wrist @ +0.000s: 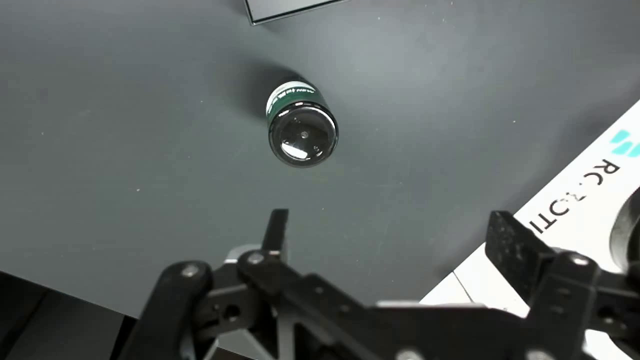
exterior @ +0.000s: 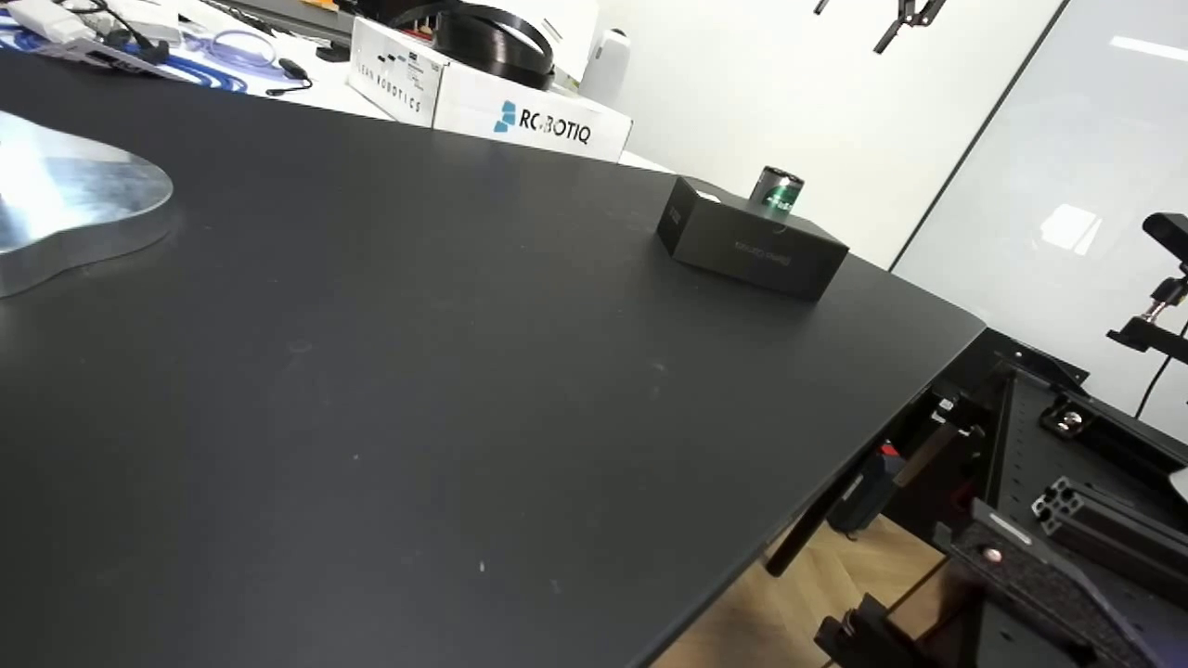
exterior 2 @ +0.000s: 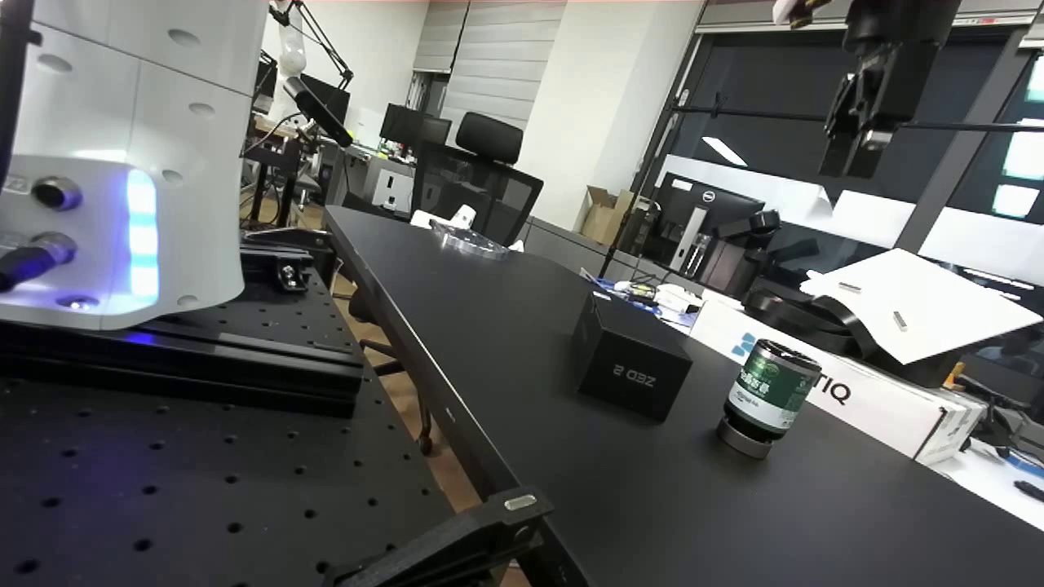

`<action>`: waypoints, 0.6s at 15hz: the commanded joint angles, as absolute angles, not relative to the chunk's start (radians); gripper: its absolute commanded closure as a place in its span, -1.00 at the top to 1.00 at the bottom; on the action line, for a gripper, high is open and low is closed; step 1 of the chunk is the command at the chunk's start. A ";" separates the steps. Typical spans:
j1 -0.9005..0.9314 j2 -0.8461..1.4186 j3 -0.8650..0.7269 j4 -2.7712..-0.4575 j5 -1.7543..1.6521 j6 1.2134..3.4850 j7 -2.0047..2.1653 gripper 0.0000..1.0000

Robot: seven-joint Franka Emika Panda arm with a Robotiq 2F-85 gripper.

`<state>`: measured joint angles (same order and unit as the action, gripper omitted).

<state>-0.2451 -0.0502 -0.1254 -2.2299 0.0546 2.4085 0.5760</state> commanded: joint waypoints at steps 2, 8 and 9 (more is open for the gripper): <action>-0.229 0.097 -0.161 -2.156 0.094 2.452 0.748 1.00; -0.216 0.208 -0.213 -2.115 0.108 2.428 0.834 1.00; -0.214 0.224 -0.219 -2.109 0.109 2.426 0.845 1.00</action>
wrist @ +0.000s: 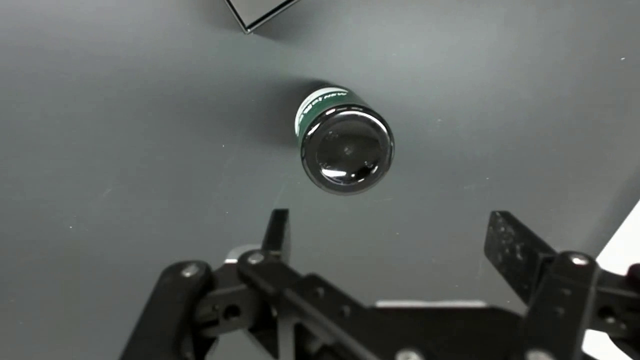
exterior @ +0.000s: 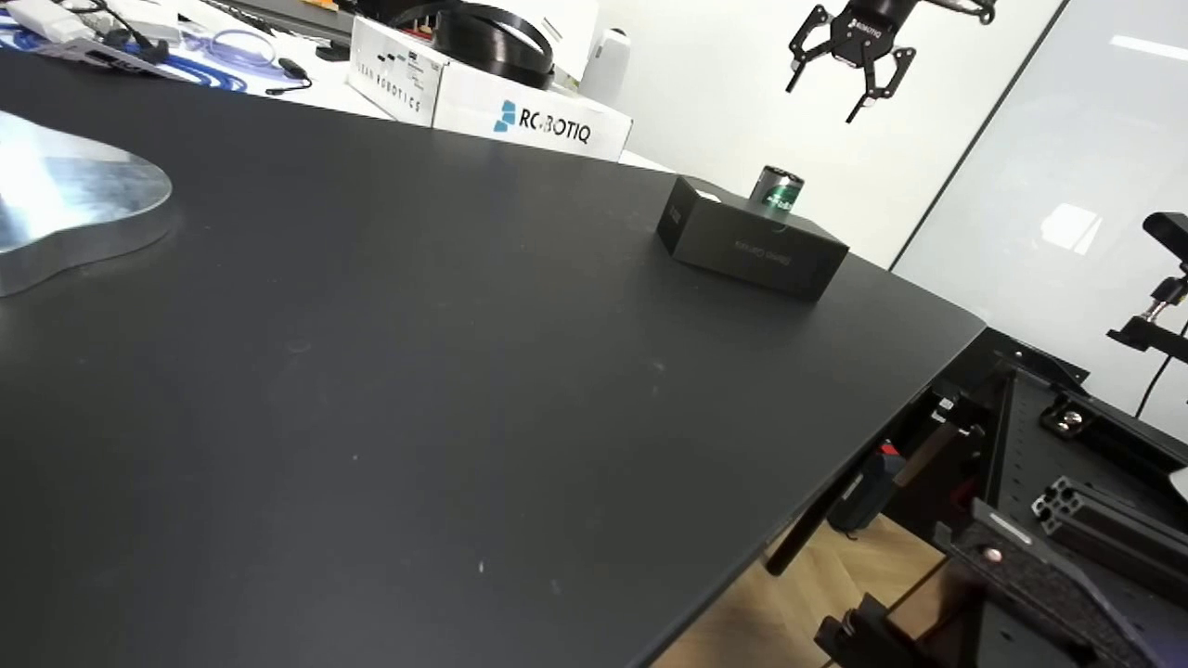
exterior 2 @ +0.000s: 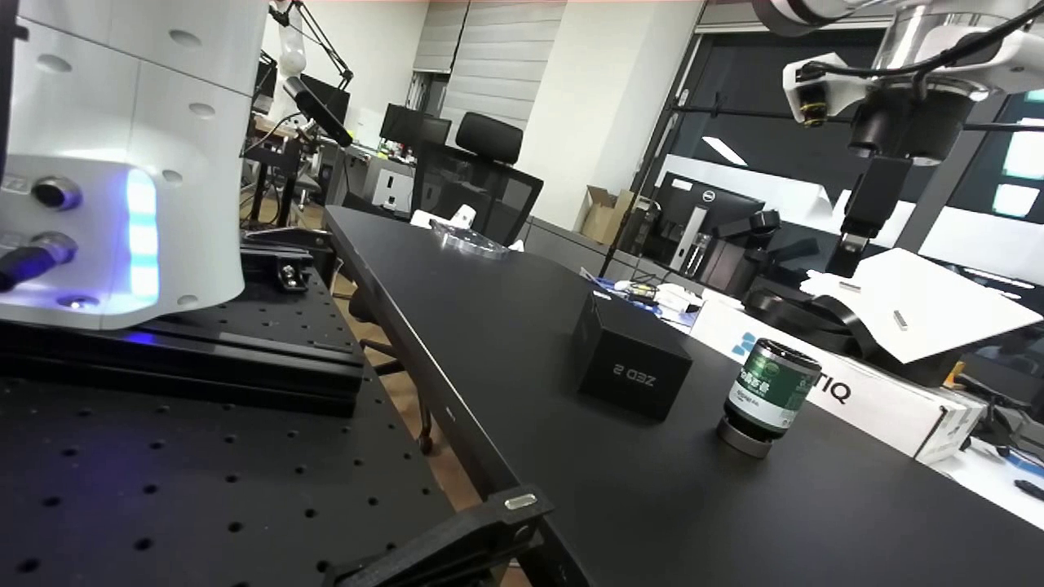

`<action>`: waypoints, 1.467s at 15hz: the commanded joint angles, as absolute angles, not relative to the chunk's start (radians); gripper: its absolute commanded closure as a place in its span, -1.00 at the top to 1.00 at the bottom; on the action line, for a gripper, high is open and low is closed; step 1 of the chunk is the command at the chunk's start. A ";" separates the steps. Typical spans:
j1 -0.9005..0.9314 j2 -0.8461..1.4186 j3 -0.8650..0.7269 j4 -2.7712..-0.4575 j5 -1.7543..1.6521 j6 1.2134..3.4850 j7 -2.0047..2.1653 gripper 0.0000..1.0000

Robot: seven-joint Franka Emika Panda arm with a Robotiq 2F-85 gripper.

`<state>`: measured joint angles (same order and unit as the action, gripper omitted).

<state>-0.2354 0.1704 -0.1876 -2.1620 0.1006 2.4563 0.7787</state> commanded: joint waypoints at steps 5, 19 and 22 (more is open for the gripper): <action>-0.193 0.295 -0.243 -2.093 0.106 2.430 0.890 1.00; -0.154 0.409 -0.254 -2.018 0.108 2.431 0.896 1.00; -0.149 0.430 -0.253 -2.010 0.109 2.428 0.897 1.00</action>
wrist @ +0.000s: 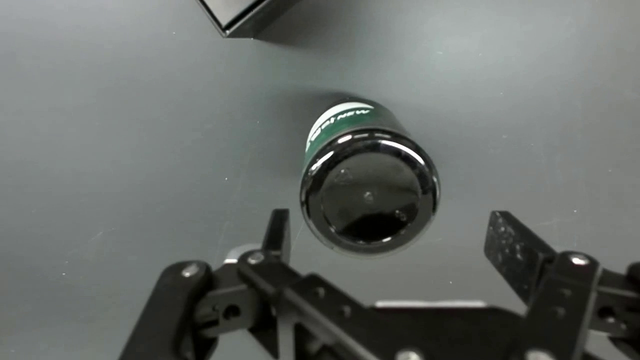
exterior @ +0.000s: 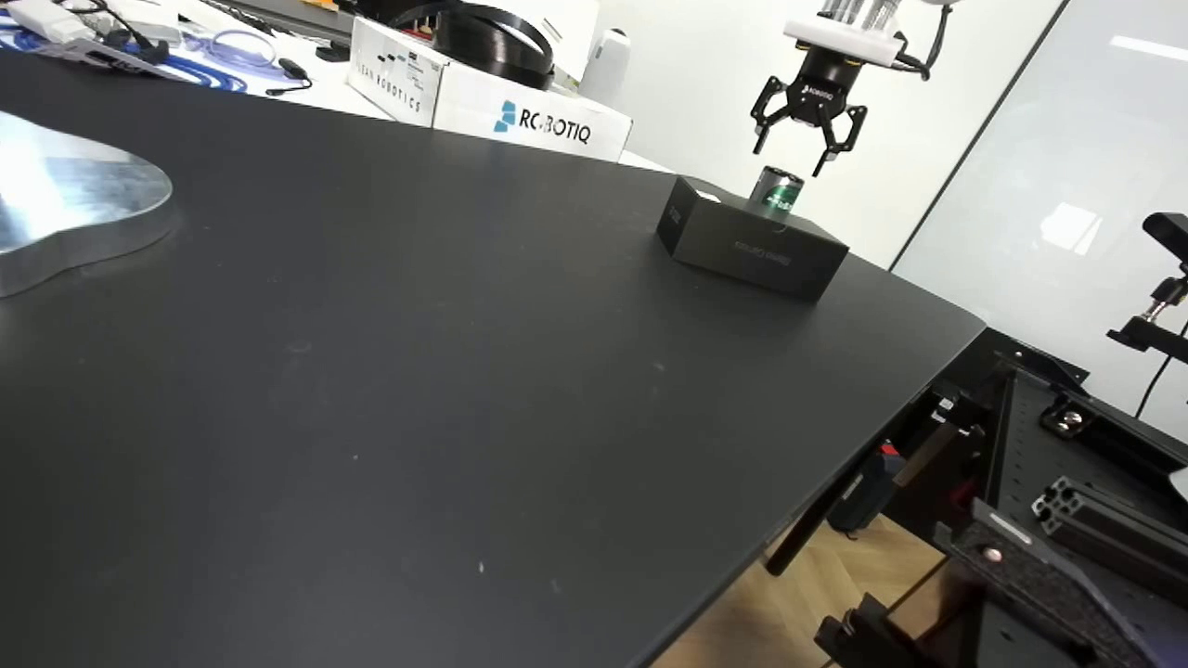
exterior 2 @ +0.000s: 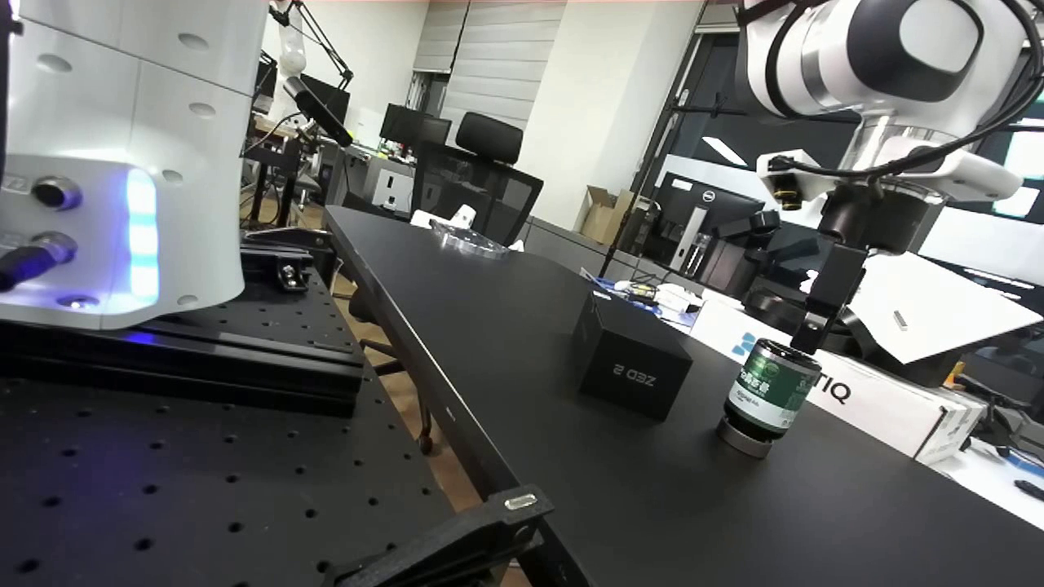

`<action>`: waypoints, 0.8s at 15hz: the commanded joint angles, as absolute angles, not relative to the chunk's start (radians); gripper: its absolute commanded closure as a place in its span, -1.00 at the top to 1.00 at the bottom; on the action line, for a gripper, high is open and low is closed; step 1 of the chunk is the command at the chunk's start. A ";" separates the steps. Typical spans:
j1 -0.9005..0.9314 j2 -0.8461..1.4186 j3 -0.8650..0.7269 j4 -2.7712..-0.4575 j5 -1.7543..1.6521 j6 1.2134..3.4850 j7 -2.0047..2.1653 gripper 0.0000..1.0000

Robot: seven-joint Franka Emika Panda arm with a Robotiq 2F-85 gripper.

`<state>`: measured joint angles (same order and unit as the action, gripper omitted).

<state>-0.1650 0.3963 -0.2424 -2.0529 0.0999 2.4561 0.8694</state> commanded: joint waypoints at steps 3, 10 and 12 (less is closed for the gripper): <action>-0.141 0.448 -0.252 -2.003 0.109 2.429 0.897 1.00; -0.132 0.476 -0.256 -1.993 0.109 2.427 0.894 1.00; -0.128 0.480 -0.262 -1.994 0.098 2.429 0.896 0.49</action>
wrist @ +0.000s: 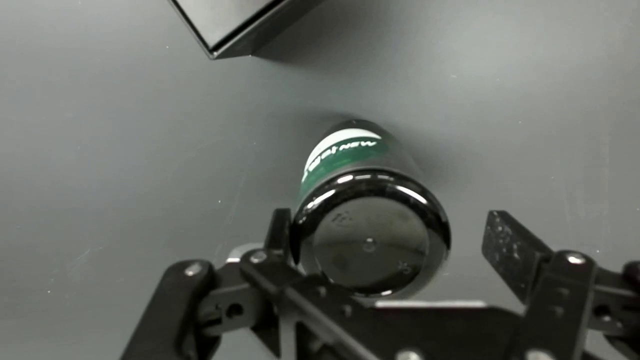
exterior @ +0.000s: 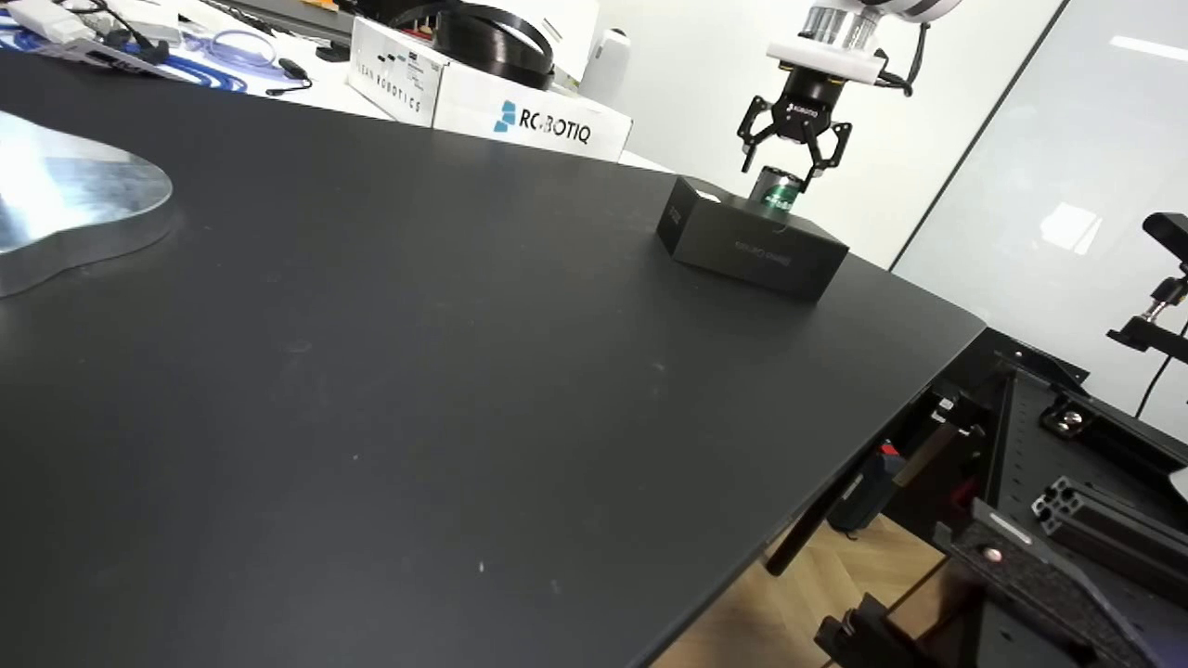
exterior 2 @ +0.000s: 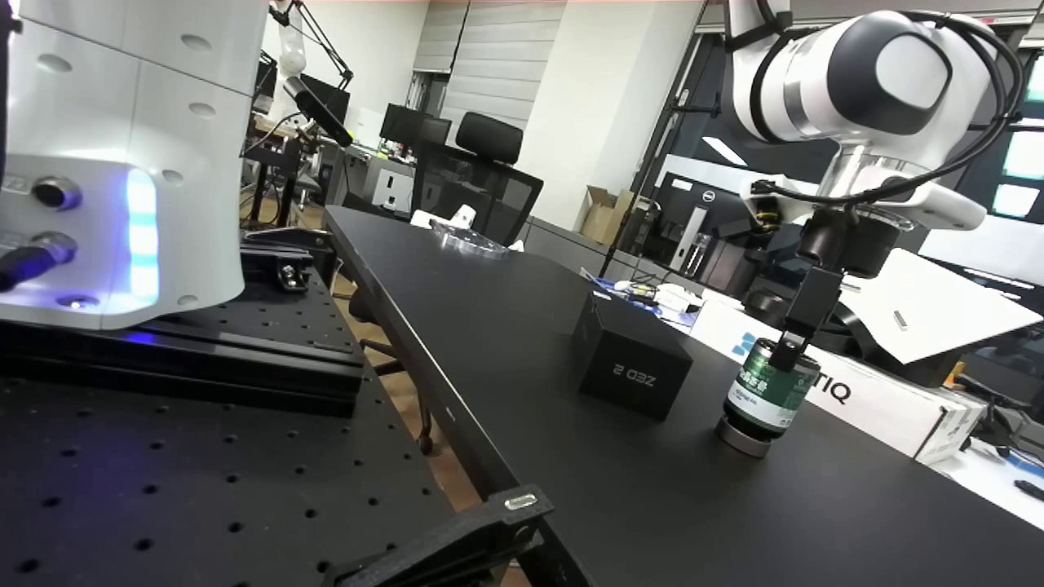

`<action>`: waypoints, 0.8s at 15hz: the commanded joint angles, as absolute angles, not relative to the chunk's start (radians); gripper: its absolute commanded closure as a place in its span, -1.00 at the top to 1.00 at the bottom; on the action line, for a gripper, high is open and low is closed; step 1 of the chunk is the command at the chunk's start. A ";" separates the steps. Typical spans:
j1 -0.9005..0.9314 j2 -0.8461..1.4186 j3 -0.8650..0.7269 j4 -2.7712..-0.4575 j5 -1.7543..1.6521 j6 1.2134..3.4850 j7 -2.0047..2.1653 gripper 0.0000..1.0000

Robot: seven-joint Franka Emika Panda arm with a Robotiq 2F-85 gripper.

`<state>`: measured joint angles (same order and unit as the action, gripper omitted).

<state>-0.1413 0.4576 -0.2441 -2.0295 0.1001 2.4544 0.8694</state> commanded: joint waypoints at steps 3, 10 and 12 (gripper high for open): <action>-0.125 0.454 -0.259 -2.002 0.102 2.413 0.889 0.26; -0.047 0.272 -0.242 -2.005 0.060 2.334 0.929 -0.11; -0.017 0.211 -0.223 -2.004 0.036 2.282 0.952 -0.11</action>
